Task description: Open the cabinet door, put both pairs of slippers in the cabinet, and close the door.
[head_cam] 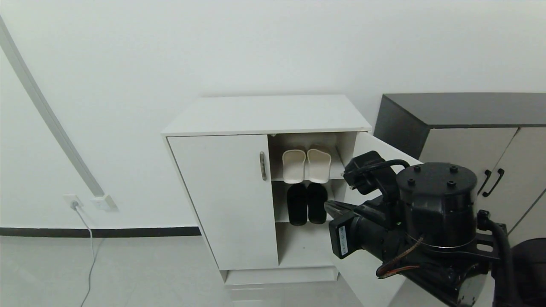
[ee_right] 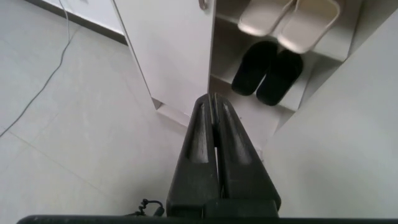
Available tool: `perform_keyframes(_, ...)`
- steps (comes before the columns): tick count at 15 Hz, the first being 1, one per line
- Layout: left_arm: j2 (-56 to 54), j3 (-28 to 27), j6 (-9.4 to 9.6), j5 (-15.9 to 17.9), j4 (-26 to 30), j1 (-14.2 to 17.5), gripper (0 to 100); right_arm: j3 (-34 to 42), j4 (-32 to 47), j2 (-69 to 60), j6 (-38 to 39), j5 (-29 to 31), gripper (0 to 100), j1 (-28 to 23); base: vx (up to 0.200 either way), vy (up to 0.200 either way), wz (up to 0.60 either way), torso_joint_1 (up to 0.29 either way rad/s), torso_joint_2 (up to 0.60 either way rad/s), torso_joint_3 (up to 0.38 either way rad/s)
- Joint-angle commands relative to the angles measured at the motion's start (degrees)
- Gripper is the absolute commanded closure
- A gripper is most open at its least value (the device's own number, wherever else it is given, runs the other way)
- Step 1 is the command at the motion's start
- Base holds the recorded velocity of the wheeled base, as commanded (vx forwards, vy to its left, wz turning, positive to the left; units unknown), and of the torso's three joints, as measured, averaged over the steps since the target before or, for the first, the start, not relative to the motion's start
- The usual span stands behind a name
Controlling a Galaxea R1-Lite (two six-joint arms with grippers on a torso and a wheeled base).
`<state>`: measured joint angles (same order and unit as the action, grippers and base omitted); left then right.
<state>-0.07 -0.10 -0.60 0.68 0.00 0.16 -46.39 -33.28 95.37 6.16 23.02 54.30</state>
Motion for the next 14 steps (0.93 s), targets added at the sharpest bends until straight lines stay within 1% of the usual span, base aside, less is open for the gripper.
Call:
perform_keyframes(1,0.07,0.01,-0.02,0.02,0.00,0.02,100,-0.02,-0.03,0.26,0.00,0.01,100,0.02,0.000,0.000,0.00,0.198,-0.52,-0.310)
perform_keyframes(7,0.07,0.01,-0.02,0.11,0.00,0.02,100,0.42,-0.12,0.17,-0.18,0.01,100,-0.33,0.000,0.000,0.00,0.218,-0.54,-0.318)
perform_keyframes(14,0.07,0.01,-0.02,0.11,0.00,0.02,100,0.95,-0.38,0.43,-1.06,0.01,100,-0.86,0.000,0.000,0.00,0.249,-0.56,-0.313)
